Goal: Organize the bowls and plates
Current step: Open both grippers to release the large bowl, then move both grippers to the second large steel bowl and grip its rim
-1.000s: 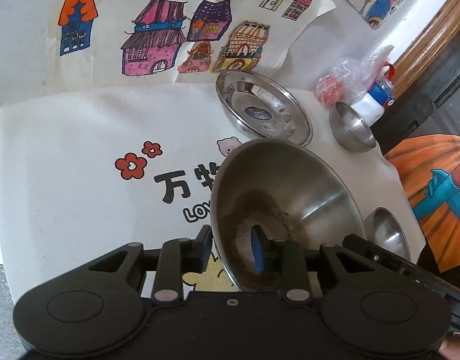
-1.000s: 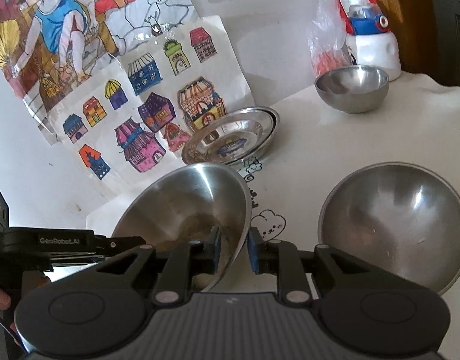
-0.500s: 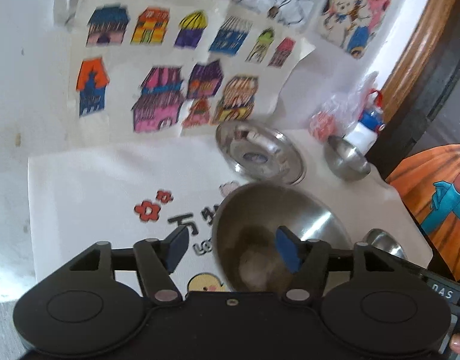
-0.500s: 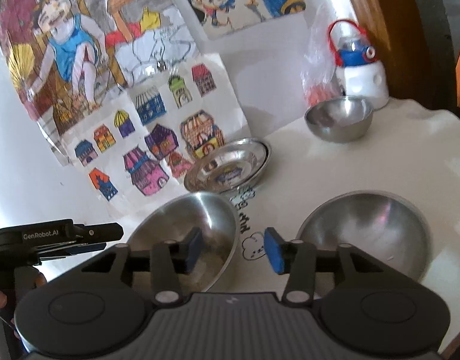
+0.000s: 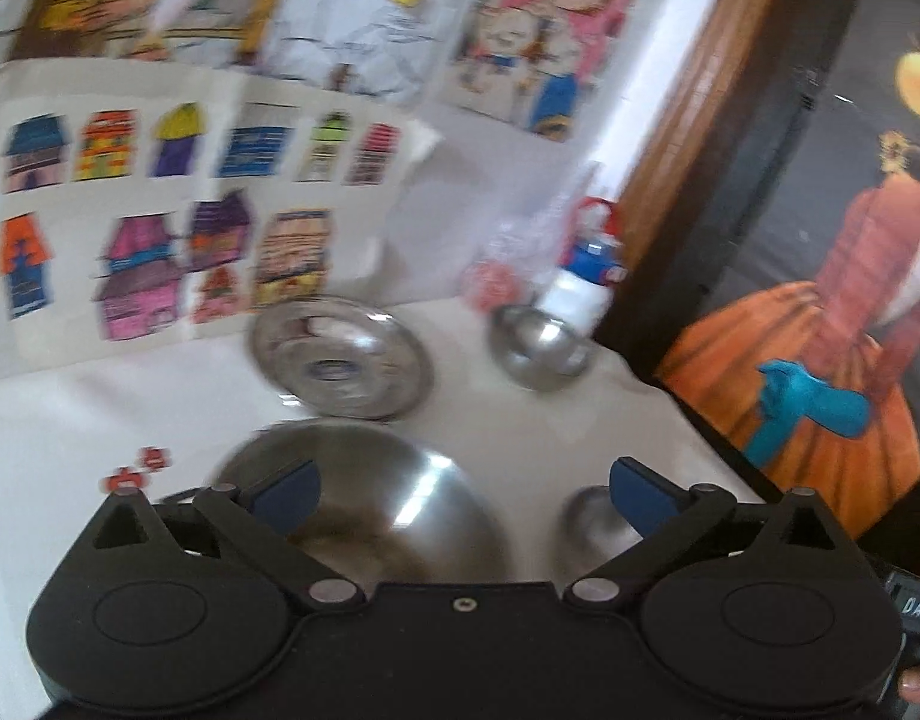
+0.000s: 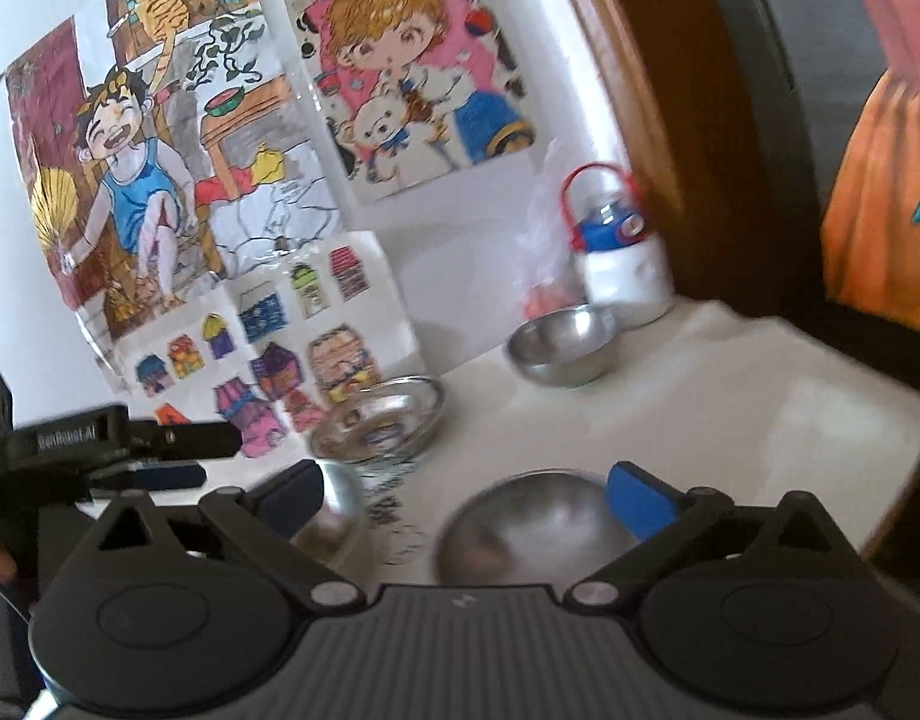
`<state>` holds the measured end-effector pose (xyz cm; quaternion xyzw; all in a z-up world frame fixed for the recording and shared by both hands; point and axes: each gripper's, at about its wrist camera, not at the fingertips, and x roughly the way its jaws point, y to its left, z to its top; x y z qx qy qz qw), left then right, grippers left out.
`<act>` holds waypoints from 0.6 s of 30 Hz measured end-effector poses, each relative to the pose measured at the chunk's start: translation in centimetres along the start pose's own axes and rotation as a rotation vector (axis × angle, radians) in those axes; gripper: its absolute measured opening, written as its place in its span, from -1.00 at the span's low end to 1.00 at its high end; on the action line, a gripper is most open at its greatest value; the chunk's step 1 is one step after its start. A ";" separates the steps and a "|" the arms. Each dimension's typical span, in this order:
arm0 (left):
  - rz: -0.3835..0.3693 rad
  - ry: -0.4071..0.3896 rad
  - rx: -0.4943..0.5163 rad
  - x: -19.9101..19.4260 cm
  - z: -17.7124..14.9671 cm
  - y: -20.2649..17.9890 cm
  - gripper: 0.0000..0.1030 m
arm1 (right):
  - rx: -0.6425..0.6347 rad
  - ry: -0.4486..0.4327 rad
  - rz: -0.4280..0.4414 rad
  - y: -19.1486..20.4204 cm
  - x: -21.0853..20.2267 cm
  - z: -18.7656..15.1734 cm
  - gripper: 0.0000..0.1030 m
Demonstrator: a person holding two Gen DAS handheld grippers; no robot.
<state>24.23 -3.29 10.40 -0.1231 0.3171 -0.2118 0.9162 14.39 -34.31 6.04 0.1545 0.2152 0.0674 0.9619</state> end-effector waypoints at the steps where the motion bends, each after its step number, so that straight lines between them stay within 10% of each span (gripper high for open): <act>1: -0.010 0.004 0.009 0.2 -0.1 -0.5 0.98 | -0.007 -0.008 -0.018 -0.4 -0.5 -0.1 1.00; 18: -0.015 0.148 0.251 8.3 -2.2 -10.2 0.98 | 0.009 -0.021 -0.185 -6.2 -2.9 -5.0 1.00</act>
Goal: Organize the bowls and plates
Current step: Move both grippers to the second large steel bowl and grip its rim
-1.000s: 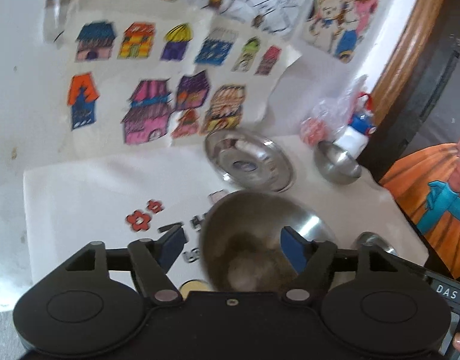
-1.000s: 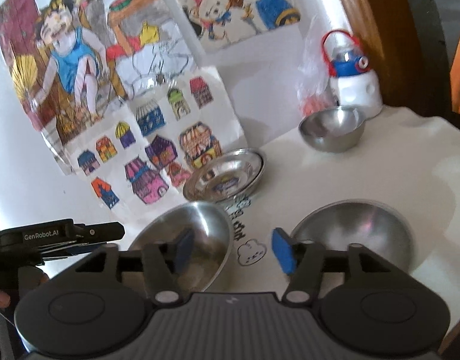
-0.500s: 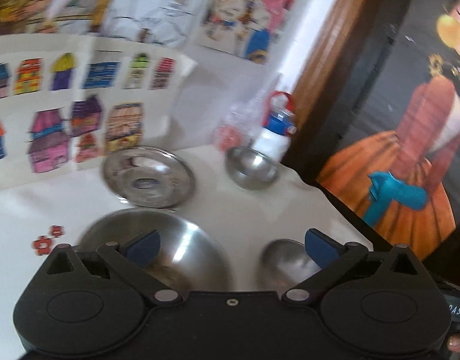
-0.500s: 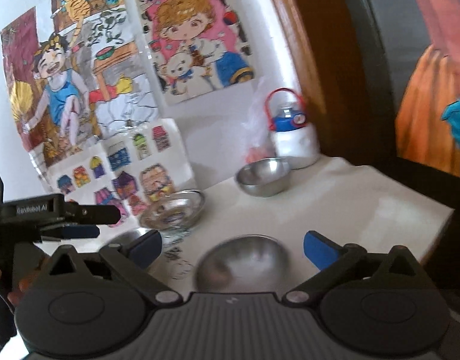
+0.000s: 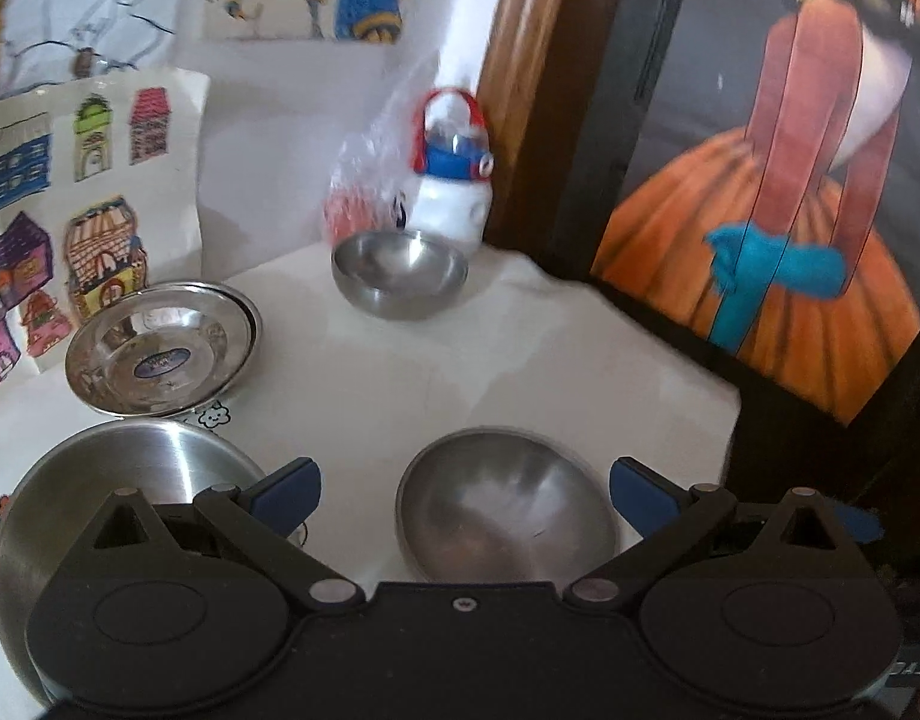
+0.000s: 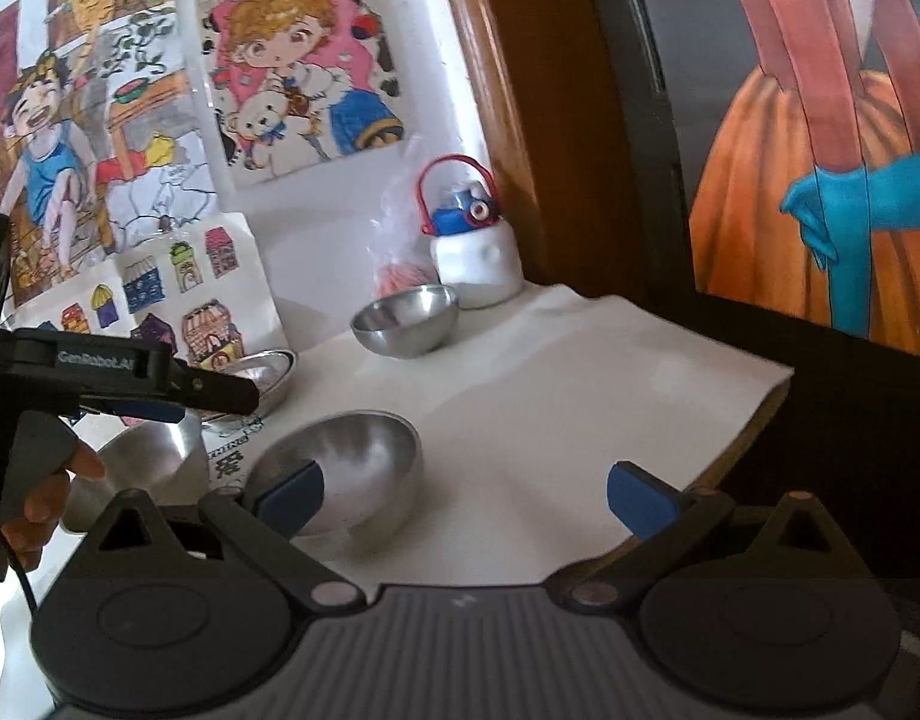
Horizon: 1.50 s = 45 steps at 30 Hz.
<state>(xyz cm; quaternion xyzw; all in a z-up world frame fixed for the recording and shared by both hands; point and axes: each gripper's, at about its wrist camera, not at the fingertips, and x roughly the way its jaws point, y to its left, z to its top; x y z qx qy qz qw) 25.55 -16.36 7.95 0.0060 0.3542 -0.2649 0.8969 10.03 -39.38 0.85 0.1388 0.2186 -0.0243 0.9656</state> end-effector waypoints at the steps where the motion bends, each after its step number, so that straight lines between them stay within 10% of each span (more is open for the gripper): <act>1: 0.012 0.022 0.015 0.7 0.1 -0.1 0.98 | 0.013 0.003 0.003 -0.2 0.4 -0.2 1.00; 29: 0.052 0.231 0.079 8.2 0.8 0.5 0.98 | 0.121 0.071 0.052 0.5 7.6 -1.5 0.78; 45: 0.014 0.274 0.113 8.7 0.2 0.3 0.13 | 0.171 0.098 0.078 1.3 8.2 -2.3 0.06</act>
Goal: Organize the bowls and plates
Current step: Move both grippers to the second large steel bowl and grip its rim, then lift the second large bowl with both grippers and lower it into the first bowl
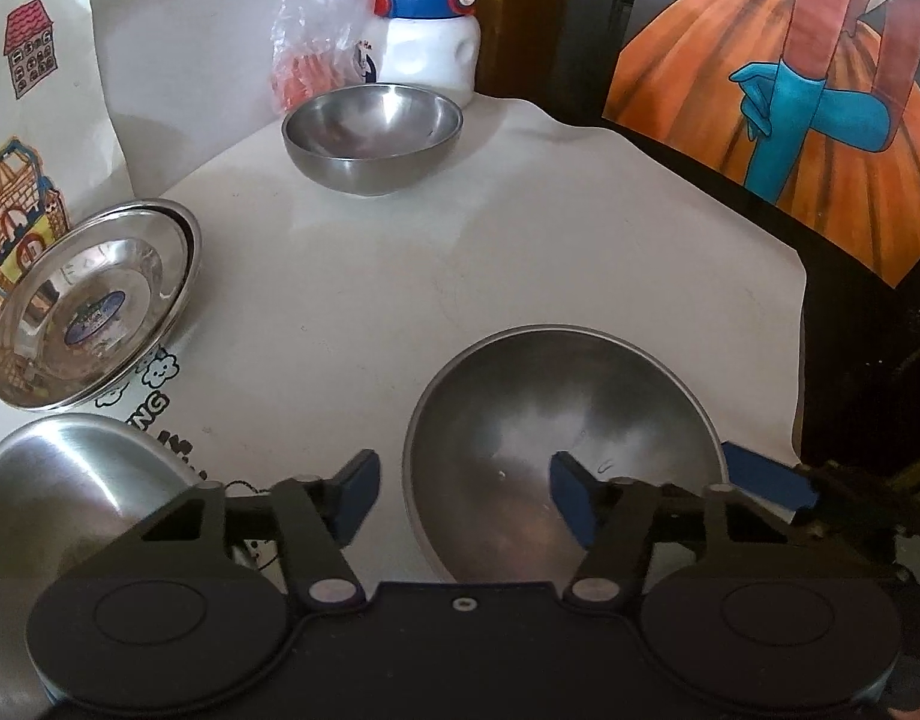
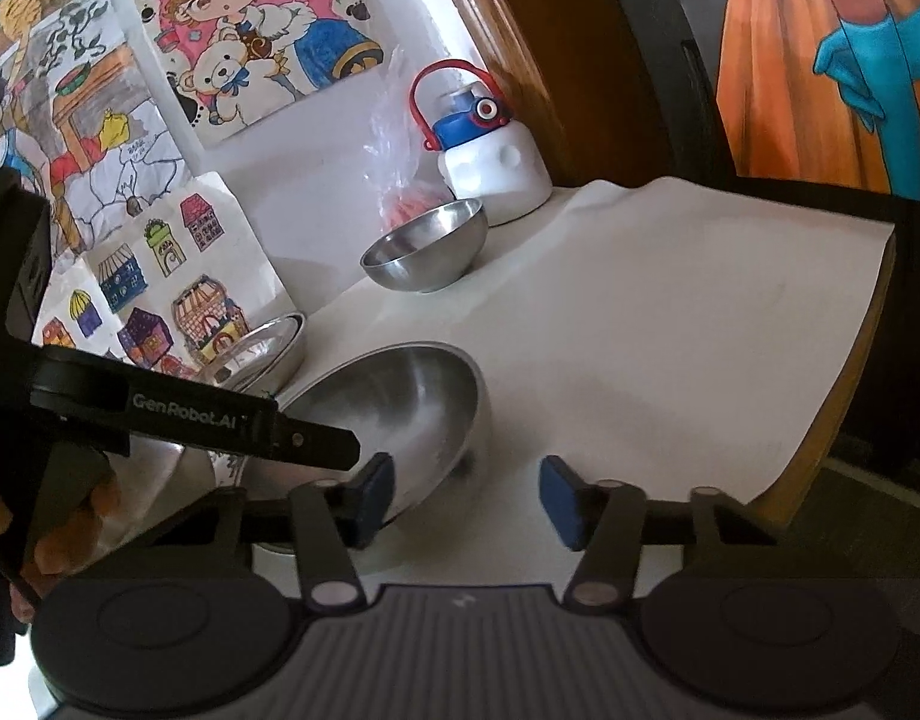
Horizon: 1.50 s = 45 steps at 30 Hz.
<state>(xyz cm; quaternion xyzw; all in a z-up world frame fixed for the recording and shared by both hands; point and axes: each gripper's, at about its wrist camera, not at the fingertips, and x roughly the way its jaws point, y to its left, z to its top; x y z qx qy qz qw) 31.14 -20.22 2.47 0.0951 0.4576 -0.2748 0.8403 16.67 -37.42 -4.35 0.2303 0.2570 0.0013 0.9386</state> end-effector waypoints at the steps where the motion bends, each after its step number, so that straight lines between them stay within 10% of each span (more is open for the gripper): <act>1: -0.003 0.004 -0.005 0.0 0.0 0.0 0.07 | 0.009 -0.001 0.004 0.0 0.0 -0.1 0.01; 10: -0.006 -0.001 -0.039 -0.1 -0.2 0.2 -0.44 | 0.089 -0.021 -0.028 0.3 0.1 -0.5 -0.43; 27: -0.074 -0.126 -0.079 -3.5 0.2 -0.7 -0.44 | 0.053 -0.169 -0.060 1.9 -3.3 2.3 -0.46; 45: -0.012 -0.299 -0.266 -14.2 -4.5 8.2 -0.44 | -0.151 -0.163 0.106 15.2 -3.3 2.2 -0.46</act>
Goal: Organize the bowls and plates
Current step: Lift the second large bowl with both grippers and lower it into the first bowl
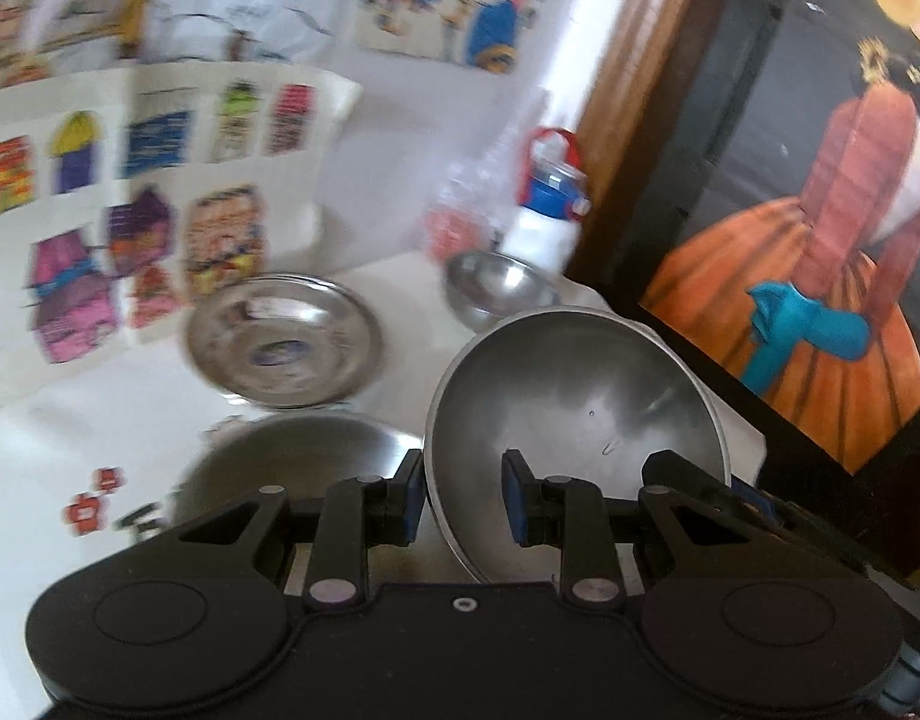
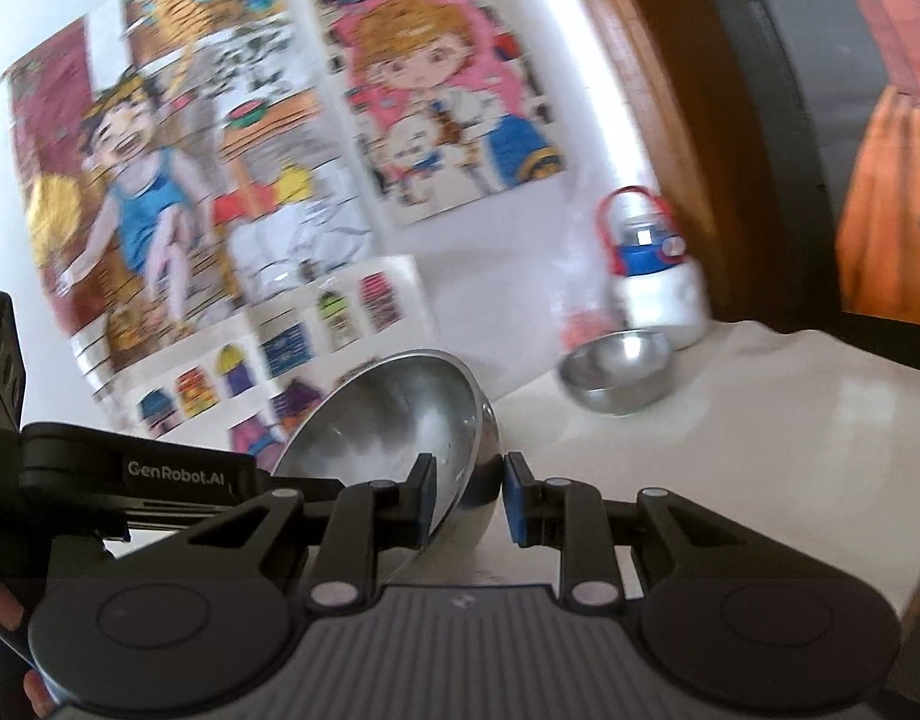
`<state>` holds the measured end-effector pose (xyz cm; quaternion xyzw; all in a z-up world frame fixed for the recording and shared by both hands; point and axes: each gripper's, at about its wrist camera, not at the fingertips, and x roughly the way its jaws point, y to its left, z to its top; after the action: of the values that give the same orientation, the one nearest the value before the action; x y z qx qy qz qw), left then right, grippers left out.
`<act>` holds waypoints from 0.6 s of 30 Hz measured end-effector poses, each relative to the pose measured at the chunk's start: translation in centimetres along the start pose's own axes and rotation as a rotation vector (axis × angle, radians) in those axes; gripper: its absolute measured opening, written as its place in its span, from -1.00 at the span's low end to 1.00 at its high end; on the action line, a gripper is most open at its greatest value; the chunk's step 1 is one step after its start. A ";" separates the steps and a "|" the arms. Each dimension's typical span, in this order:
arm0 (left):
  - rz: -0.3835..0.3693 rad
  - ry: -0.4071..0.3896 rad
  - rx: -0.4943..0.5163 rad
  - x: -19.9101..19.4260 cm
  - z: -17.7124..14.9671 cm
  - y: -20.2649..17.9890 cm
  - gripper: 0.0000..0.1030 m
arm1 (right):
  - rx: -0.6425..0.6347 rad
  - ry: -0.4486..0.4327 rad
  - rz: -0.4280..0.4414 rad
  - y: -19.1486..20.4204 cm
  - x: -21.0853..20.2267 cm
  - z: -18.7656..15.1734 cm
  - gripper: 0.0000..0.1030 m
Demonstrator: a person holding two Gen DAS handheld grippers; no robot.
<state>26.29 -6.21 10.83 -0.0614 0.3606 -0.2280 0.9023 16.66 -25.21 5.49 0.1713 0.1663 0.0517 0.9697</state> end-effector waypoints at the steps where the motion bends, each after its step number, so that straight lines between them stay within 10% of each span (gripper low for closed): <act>1: 0.007 -0.003 -0.007 -0.5 0.0 0.6 -0.44 | -0.009 0.007 0.008 0.8 0.2 -0.1 -0.46; 18: 0.076 0.106 -0.083 0.8 -2.5 7.3 -0.44 | -0.105 0.246 -0.021 4.0 5.9 -2.8 -0.44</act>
<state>27.80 0.02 6.46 -0.0726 0.4192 -0.1813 0.8866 21.11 -19.62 2.62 0.1110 0.2830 0.0709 0.9500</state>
